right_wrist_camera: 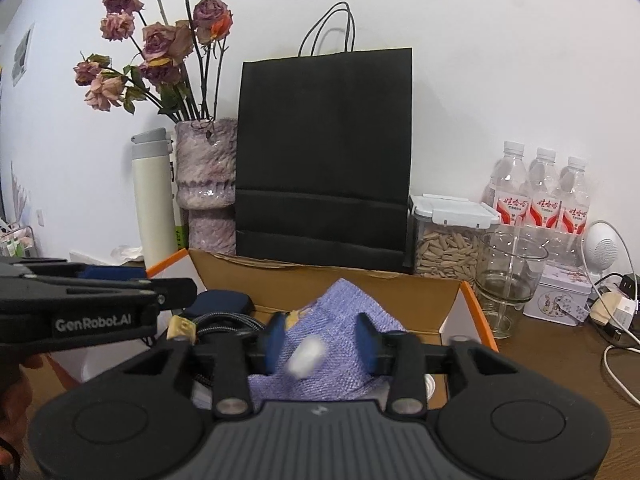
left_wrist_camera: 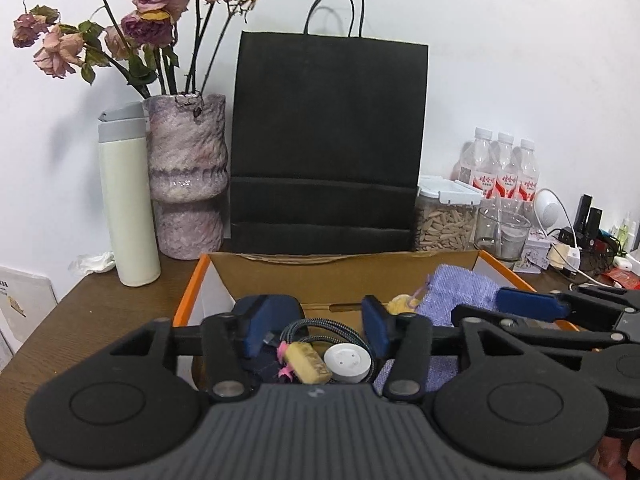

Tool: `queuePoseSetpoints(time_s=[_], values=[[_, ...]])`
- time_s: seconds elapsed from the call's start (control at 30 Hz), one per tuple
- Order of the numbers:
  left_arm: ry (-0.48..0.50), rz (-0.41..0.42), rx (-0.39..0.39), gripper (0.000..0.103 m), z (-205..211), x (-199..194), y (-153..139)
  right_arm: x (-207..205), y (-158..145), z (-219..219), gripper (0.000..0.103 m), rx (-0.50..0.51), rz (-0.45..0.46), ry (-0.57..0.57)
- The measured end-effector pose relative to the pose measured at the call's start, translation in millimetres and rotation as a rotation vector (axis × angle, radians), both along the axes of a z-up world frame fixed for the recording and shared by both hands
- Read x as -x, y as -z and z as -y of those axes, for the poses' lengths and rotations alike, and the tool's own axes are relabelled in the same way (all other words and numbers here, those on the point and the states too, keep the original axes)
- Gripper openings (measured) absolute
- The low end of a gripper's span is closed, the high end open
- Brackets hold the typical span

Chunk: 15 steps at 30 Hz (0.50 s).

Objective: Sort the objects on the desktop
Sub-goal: 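Open both tools to drop the block and cap into the box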

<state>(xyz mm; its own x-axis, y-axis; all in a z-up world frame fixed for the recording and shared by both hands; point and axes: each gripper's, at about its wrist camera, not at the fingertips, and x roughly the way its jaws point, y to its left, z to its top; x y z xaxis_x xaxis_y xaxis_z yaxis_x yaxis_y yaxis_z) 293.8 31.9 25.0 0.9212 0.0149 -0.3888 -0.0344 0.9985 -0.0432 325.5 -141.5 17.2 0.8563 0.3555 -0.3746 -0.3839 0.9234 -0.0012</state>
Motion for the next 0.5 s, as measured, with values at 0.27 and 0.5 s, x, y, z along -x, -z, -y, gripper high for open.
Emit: queuePoseSetpoints(time_s=[0.27, 0.5], values=[[-0.053, 0.025, 0.03, 0.103, -7, 9, -7, 5, -6, 8, 0.097, 0.002, 0.023, 0.044], [-0.071, 0.046, 0.016, 0.103, -4, 25, -13, 16, -11, 18, 0.103, -0.001, 0.022, 0.071]])
